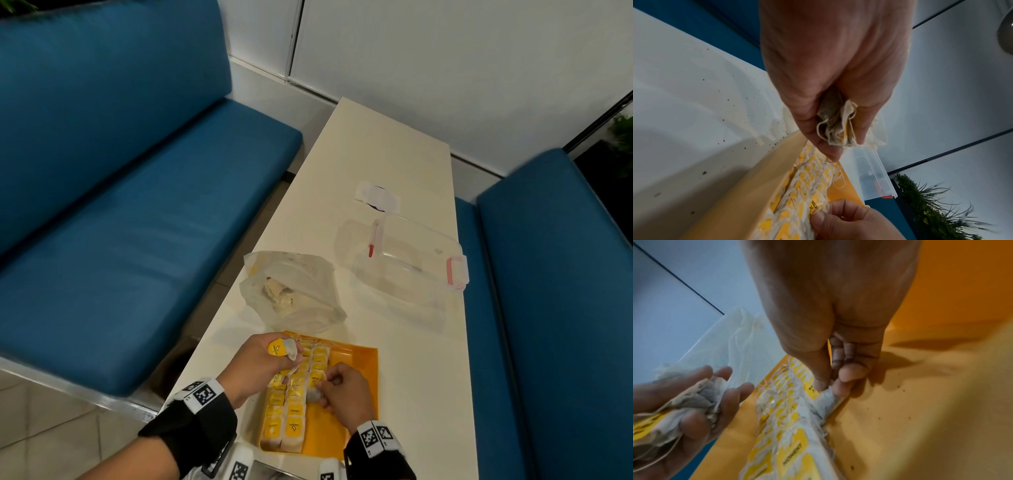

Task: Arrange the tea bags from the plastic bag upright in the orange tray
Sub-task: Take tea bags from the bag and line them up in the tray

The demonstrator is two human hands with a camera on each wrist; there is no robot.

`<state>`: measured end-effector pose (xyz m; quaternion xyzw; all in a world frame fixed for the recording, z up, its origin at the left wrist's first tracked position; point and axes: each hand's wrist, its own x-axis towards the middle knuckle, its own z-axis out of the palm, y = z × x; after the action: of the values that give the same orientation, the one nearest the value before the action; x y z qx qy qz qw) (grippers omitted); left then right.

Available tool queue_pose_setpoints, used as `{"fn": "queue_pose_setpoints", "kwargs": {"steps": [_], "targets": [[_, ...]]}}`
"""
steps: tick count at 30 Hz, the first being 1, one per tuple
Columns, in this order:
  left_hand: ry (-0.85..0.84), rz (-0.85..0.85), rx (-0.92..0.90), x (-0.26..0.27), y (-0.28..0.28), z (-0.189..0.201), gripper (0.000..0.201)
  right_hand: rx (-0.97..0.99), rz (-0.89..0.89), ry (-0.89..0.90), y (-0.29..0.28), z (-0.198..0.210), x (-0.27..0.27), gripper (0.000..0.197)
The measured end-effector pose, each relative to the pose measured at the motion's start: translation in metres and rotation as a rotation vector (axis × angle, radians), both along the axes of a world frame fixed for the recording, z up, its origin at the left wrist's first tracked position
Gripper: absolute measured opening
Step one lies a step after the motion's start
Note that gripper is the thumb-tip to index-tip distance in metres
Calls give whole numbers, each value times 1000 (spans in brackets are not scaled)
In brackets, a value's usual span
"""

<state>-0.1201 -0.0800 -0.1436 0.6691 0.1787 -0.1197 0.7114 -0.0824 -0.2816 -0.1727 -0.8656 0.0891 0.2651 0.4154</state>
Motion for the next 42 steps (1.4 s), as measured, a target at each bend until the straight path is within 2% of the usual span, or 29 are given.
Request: {"fn": "queue_pose_setpoints", "kwargs": {"steps": [11, 14, 16, 18, 20, 23, 26, 31, 38, 42], "targets": [[8, 6, -2, -1, 1, 3, 9, -15, -90, 44, 10, 5, 1, 12], [13, -18, -5, 0, 1, 4, 11, -144, -32, -171, 9, 21, 2, 16], [0, -74, 12, 2, 0, 6, 16, -7, 1, -334, 13, 45, 2, 16], [-27, -140, 80, 4, -3, 8, 20, 161, 94, -409, 22, 75, 4, 14], [-52, -215, 128, 5, -6, 11, 27, 207, 275, -403, 29, 94, 7, 19], [-73, -288, 149, 7, -10, 17, 44, 135, 462, -352, 33, 99, 10, 24], [-77, -292, 142, 9, -9, 21, 47, 110, 444, -295, 29, 96, 10, 26], [-65, -317, 2, 5, -1, 21, 49, 124, 475, -287, 24, 92, 8, 39], [-51, -342, -14, 0, 3, 19, 45, 108, 442, -333, 23, 93, 11, 16], [-34, -301, -93, -1, 6, 17, 48, 180, 411, -266, 21, 97, 11, 22]]}}
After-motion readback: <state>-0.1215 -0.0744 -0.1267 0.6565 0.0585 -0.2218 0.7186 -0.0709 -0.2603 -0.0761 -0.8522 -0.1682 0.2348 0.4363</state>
